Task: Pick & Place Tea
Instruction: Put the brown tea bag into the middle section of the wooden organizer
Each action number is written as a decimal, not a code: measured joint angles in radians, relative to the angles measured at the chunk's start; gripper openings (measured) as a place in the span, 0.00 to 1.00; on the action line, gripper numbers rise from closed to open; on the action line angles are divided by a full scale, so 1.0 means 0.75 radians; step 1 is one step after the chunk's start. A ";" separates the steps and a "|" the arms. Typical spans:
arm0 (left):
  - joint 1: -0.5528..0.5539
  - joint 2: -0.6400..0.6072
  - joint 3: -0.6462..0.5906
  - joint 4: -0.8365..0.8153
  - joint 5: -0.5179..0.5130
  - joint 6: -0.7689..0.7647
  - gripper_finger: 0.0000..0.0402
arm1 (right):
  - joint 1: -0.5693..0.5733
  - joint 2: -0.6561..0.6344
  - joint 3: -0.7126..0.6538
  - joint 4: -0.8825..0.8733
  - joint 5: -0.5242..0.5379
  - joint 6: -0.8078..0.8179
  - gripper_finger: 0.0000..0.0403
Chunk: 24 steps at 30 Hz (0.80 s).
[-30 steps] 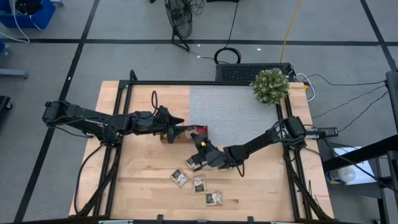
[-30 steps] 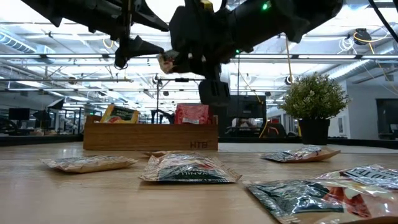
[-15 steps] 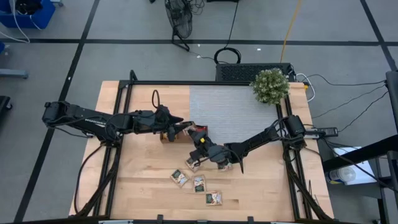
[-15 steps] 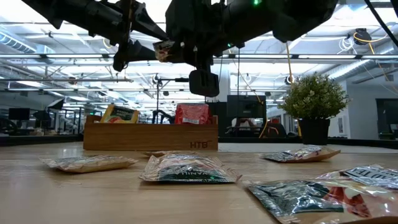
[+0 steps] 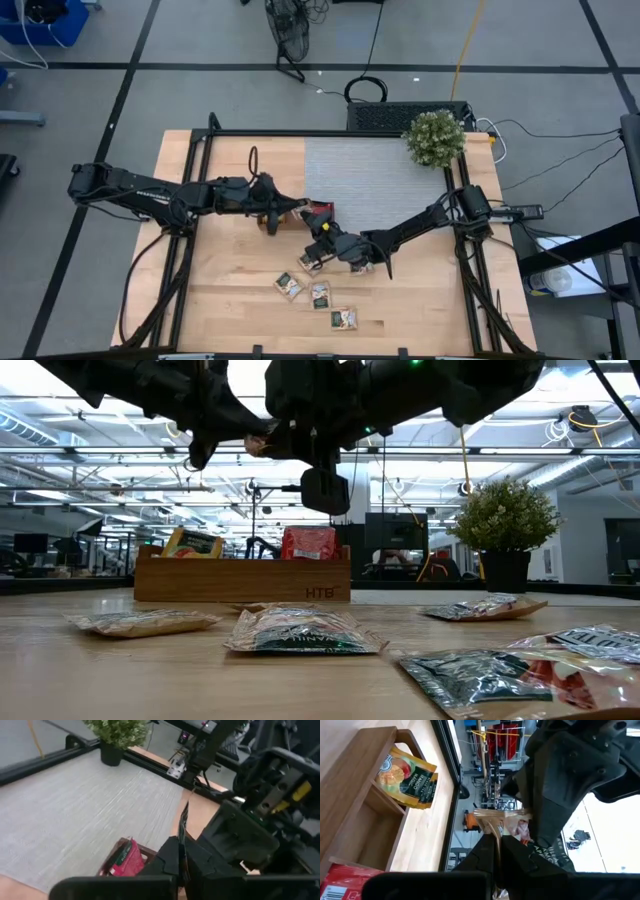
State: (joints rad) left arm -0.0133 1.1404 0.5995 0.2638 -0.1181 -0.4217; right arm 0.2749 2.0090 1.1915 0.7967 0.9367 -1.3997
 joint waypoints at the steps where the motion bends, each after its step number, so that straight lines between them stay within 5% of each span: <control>1: 0.000 0.000 0.000 -0.001 0.004 0.035 0.02 | 0.000 0.000 0.000 0.000 -0.001 0.006 0.02; 5: 0.000 -0.011 0.000 -0.011 0.003 0.211 0.01 | 0.012 0.000 0.000 0.000 -0.001 0.196 0.05; 11: 0.019 -0.081 0.001 -0.085 -0.163 0.497 0.01 | 0.063 -0.003 -0.004 -0.101 0.053 0.732 0.24; 15: 0.066 -0.077 -0.002 -0.260 -0.133 0.626 0.01 | 0.106 -0.003 -0.029 -0.211 0.009 0.987 0.35; 24: 0.090 0.128 0.000 -0.219 -0.016 0.882 0.00 | 0.142 -0.003 -0.038 -0.373 -0.060 1.119 0.40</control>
State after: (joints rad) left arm 0.0539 1.2364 0.5998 0.0998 -0.1298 0.2397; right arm 0.3814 2.0071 1.1633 0.5167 0.8917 -0.5606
